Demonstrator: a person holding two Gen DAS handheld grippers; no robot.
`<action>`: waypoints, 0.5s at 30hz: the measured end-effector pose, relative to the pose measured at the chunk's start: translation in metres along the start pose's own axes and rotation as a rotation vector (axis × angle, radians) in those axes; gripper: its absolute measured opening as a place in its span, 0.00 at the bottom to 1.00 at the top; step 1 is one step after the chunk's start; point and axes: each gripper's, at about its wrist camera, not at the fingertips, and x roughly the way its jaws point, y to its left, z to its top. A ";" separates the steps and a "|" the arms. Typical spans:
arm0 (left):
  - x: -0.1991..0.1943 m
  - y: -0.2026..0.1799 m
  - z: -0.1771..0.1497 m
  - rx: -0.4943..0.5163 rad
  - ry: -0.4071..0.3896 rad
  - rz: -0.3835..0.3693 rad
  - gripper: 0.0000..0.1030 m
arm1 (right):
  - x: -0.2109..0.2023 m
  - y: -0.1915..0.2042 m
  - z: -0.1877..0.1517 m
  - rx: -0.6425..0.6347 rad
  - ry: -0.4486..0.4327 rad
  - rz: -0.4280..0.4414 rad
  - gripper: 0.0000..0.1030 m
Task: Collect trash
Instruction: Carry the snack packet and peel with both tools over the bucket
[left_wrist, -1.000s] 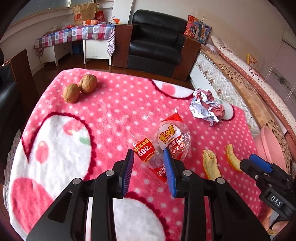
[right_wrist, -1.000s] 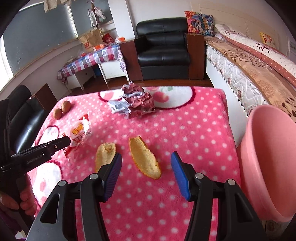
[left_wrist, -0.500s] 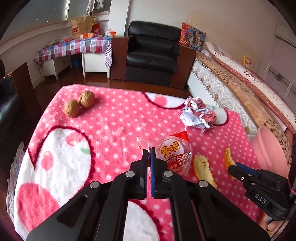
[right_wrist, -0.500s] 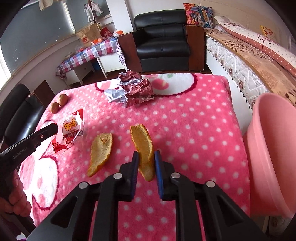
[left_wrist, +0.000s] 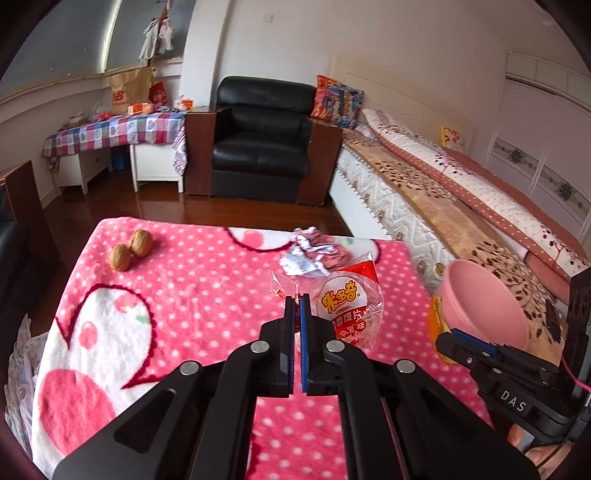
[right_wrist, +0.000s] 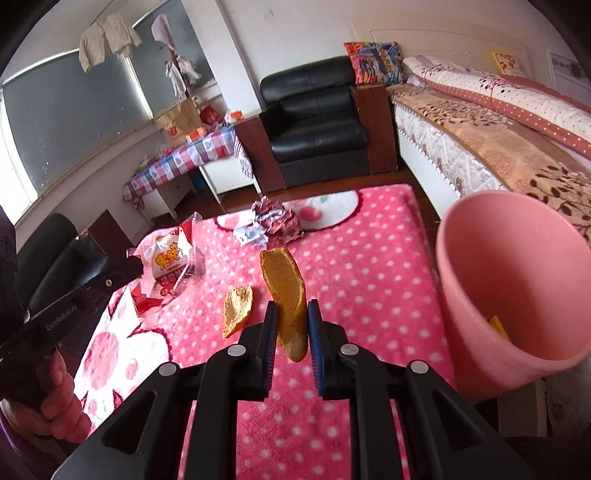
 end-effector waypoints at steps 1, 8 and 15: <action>-0.002 -0.007 0.000 0.010 -0.005 -0.012 0.02 | -0.006 -0.003 0.001 0.005 -0.010 -0.003 0.15; -0.009 -0.051 0.004 0.073 -0.039 -0.066 0.02 | -0.045 -0.037 0.002 0.068 -0.085 -0.050 0.15; -0.006 -0.096 0.006 0.149 -0.065 -0.096 0.02 | -0.075 -0.077 0.006 0.117 -0.141 -0.096 0.15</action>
